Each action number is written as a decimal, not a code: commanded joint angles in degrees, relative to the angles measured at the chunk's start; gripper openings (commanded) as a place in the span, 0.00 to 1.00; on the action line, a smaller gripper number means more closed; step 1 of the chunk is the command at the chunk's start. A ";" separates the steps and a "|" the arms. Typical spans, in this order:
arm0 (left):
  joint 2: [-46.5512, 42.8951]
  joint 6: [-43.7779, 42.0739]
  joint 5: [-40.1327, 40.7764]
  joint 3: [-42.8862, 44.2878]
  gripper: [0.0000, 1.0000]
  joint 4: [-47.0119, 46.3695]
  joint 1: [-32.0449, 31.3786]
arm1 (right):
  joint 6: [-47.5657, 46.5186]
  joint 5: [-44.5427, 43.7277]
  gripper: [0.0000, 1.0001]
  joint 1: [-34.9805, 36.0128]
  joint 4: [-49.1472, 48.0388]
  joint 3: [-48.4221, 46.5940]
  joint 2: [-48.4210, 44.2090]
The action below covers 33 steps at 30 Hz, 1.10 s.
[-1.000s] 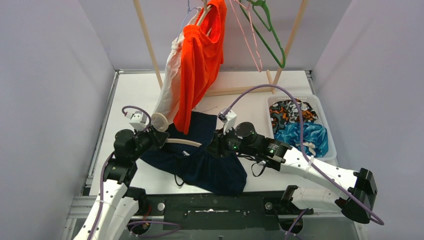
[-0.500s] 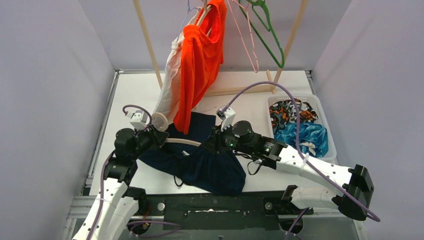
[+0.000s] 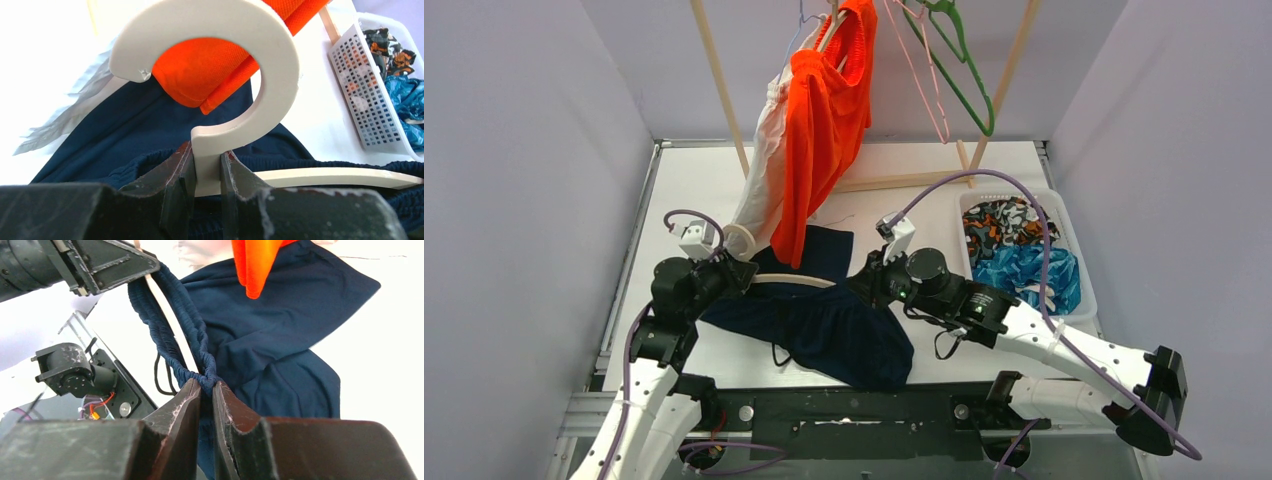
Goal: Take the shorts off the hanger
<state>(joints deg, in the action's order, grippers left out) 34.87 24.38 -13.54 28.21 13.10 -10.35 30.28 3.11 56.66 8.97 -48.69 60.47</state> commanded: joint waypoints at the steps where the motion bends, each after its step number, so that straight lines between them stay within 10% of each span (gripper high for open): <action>1: -1.68 -0.26 6.89 3.61 0.00 -0.11 0.52 | -1.67 -5.75 0.02 -0.64 2.54 0.28 -4.20; 33: -6.43 0.35 12.60 3.45 0.00 1.32 0.86 | -0.12 -5.88 0.04 -6.59 3.94 0.68 5.32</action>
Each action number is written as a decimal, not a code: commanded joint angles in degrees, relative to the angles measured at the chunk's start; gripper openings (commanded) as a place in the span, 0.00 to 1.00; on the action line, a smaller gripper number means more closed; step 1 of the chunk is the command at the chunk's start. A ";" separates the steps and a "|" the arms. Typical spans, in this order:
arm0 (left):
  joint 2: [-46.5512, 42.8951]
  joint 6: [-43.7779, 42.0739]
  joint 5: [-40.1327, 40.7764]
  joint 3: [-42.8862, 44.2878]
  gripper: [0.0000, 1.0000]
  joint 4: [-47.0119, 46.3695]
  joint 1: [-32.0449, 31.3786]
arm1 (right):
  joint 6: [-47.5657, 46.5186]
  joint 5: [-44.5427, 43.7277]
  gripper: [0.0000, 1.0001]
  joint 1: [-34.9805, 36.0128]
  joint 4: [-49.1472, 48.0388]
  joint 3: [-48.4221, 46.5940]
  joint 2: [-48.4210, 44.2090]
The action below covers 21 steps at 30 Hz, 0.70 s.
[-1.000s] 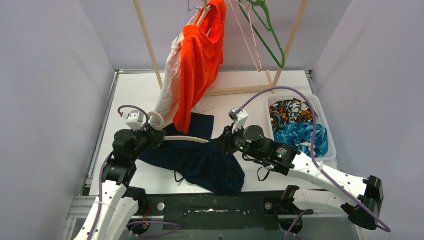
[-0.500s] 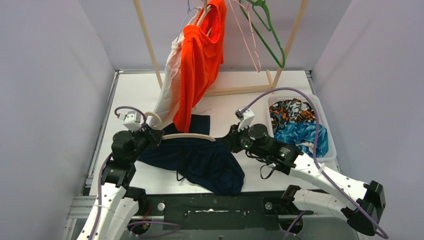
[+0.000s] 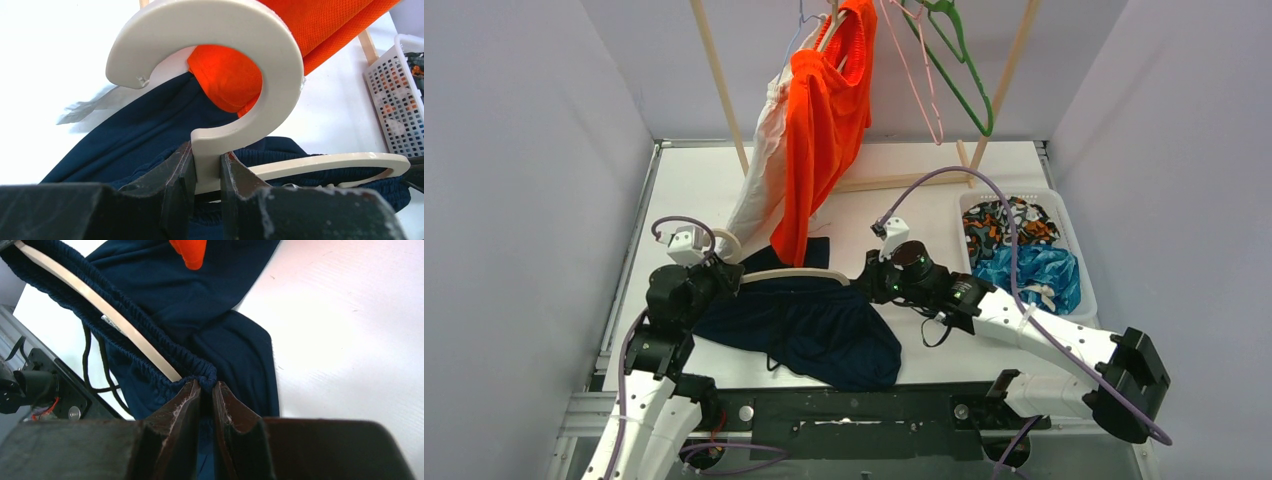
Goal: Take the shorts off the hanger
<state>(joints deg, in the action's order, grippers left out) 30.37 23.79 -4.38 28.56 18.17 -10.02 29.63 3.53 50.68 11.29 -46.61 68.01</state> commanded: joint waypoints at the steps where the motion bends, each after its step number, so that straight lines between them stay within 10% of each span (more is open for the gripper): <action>1: -2.16 1.05 4.29 3.09 0.00 -3.41 0.53 | 0.60 -6.75 0.03 -0.84 1.64 -1.00 -3.11; 21: -3.42 1.43 4.03 2.96 0.00 -3.90 1.01 | -4.80 4.60 0.08 -1.61 -7.40 3.40 -2.57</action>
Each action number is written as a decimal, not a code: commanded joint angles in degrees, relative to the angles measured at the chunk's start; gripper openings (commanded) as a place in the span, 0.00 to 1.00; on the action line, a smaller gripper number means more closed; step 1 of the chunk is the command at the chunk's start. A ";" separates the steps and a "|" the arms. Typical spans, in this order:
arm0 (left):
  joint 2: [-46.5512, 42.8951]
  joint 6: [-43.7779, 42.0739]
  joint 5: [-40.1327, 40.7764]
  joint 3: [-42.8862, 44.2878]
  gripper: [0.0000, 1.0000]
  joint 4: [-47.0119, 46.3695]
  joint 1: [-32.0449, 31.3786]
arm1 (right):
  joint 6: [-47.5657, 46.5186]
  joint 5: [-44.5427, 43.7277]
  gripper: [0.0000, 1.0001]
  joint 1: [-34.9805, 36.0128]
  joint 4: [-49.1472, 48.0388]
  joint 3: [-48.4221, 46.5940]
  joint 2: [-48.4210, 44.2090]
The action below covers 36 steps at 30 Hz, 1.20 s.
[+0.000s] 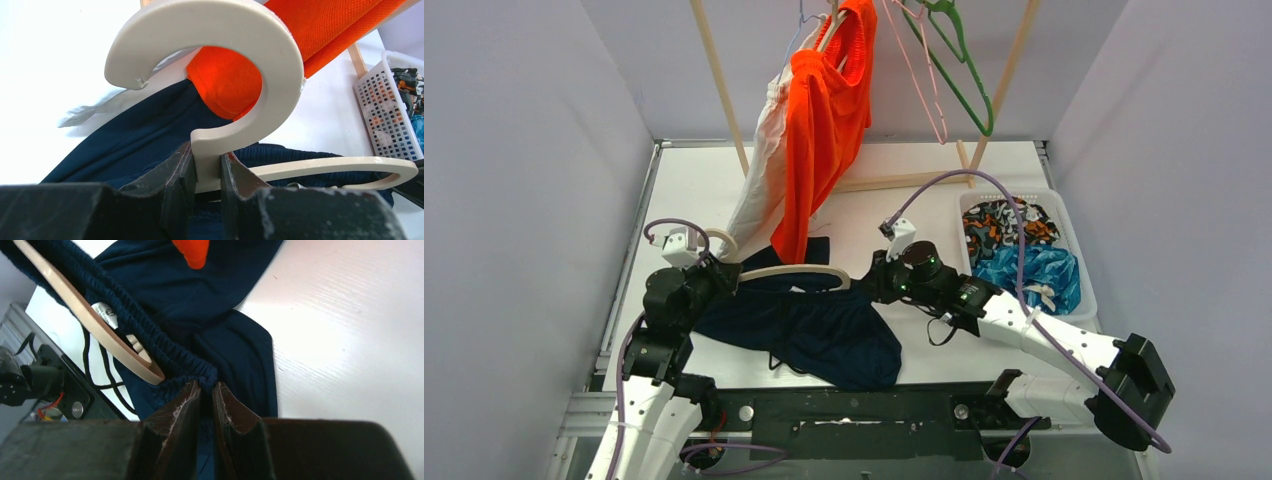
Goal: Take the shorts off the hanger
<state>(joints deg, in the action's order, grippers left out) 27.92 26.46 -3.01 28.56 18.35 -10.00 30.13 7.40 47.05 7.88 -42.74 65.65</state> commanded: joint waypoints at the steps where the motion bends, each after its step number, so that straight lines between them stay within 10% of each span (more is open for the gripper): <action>1: -1.27 -1.23 2.84 3.18 0.00 -3.78 1.02 | -6.84 0.36 0.08 3.09 -3.36 -0.35 0.22; 13: -2.43 -1.41 -2.89 1.99 0.00 -6.59 1.08 | -7.10 -9.59 0.09 5.68 1.35 -5.03 5.78; 36: 1.33 -1.50 -4.70 2.15 0.00 -6.46 1.12 | -6.14 7.11 0.66 6.03 -11.96 0.97 -7.60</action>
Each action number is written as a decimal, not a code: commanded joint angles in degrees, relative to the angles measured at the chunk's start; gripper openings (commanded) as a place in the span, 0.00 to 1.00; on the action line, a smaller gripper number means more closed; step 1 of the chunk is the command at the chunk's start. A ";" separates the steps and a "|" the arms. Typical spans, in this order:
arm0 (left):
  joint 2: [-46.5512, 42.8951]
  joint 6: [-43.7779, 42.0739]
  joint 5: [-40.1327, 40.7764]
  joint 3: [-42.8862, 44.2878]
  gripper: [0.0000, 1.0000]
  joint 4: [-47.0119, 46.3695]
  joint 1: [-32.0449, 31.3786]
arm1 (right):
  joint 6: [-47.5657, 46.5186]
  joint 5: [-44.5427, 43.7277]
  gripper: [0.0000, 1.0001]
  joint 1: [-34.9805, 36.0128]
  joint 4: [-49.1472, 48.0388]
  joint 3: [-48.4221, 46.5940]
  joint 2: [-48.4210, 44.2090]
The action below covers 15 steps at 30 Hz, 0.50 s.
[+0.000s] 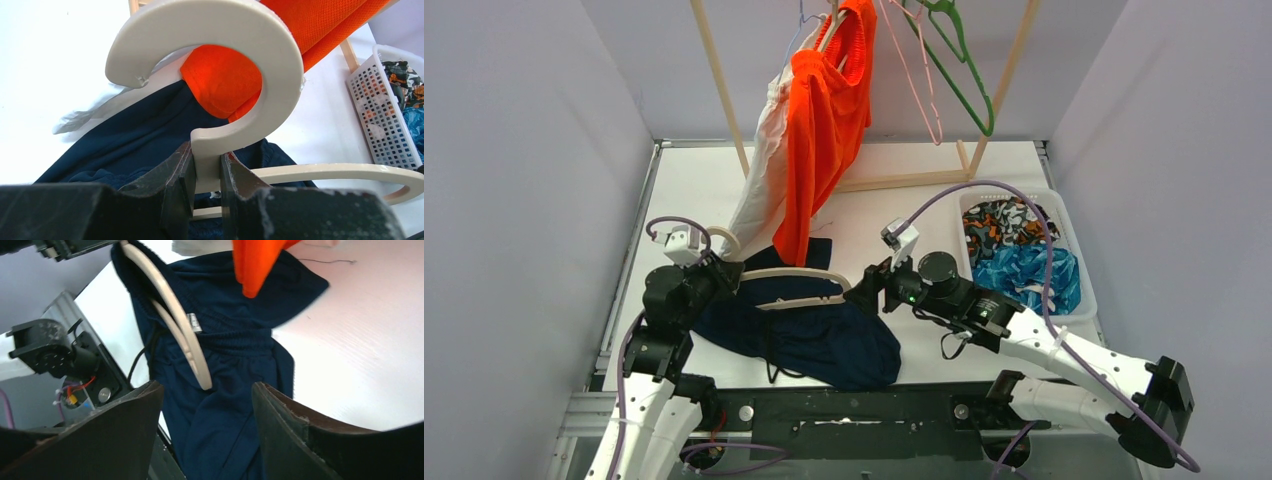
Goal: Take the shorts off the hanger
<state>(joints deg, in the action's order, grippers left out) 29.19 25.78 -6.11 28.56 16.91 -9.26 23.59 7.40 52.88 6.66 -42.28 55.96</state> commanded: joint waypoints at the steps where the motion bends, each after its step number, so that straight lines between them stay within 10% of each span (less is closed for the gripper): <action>1: 0.17 -0.82 -2.21 2.07 0.00 -5.22 0.38 | 1.46 7.59 0.68 0.36 -12.90 0.42 3.50; 6: 0.81 -0.83 -6.76 1.93 0.00 -6.84 0.38 | 2.65 8.34 0.64 1.09 -15.12 -2.78 11.10; 15: 0.22 -0.64 -6.24 1.85 0.00 -7.16 0.47 | -0.20 10.95 0.21 1.64 -17.45 -0.63 9.11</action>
<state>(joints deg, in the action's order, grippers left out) 30.17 25.41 -11.42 28.56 15.14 -9.21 24.58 16.78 54.11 -2.74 -43.38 69.80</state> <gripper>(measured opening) 0.190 0.295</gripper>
